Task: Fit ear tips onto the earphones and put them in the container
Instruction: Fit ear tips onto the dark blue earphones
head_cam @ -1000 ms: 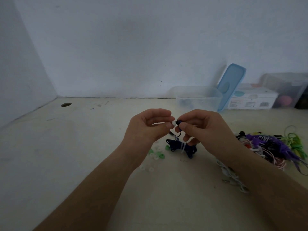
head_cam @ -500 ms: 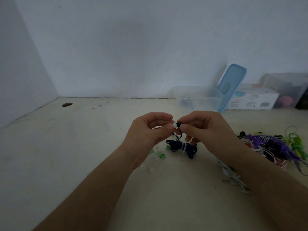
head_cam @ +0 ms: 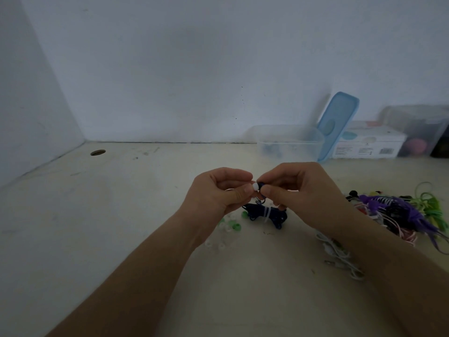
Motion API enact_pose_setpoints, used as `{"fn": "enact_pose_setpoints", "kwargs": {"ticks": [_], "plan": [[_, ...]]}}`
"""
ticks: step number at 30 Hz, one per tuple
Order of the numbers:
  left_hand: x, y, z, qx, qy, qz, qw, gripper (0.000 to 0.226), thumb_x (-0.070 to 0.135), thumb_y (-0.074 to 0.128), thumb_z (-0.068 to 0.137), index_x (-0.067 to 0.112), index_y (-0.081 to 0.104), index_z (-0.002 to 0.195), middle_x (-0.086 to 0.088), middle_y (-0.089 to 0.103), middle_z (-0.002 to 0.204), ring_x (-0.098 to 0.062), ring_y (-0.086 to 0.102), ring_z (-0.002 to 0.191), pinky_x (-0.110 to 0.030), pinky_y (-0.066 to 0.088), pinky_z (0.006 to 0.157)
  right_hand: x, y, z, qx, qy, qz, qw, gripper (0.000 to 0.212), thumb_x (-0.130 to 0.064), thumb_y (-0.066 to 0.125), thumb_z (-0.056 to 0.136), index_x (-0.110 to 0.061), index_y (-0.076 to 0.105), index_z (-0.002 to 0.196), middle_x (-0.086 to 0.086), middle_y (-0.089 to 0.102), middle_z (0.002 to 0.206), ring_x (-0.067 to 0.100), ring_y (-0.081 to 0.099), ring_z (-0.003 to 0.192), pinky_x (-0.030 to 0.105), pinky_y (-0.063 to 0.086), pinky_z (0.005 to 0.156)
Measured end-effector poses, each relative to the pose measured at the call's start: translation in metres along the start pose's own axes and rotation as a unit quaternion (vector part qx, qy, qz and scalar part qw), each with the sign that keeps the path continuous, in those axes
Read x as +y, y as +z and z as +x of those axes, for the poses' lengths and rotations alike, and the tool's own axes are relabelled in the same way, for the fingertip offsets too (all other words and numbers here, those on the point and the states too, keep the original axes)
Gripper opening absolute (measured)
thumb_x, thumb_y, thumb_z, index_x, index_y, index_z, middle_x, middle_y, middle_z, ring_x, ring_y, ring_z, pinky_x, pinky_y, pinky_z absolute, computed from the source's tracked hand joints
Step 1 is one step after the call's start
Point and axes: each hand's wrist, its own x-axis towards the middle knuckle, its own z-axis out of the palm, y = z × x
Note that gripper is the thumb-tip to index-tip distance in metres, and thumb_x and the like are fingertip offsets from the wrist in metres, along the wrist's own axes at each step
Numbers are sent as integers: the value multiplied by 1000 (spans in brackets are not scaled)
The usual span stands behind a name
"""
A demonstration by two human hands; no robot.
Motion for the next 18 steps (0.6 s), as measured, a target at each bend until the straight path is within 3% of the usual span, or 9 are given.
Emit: {"fn": "enact_pose_setpoints", "kwargs": {"ticks": [9,18], "plan": [[0,-2,0,-15,-12,-30,999,32,11,75,63,8,70,95,-13,76,87,-22,74,82,-23,57,71,2,-1,0,1,15,32,999,12,-5,69,88,-13,75,95,0,76,76,15,68,60,26,57,57],[-1,-1,1,2,-9,13,1000,35,14,79,60,8,71,93,-12,76,88,-24,74,85,-25,57,74,4,4,1,28,-50,-98,994,9,-16,78,82,-18,78,92,-9,75,74,4,69,66,12,52,63]]}}
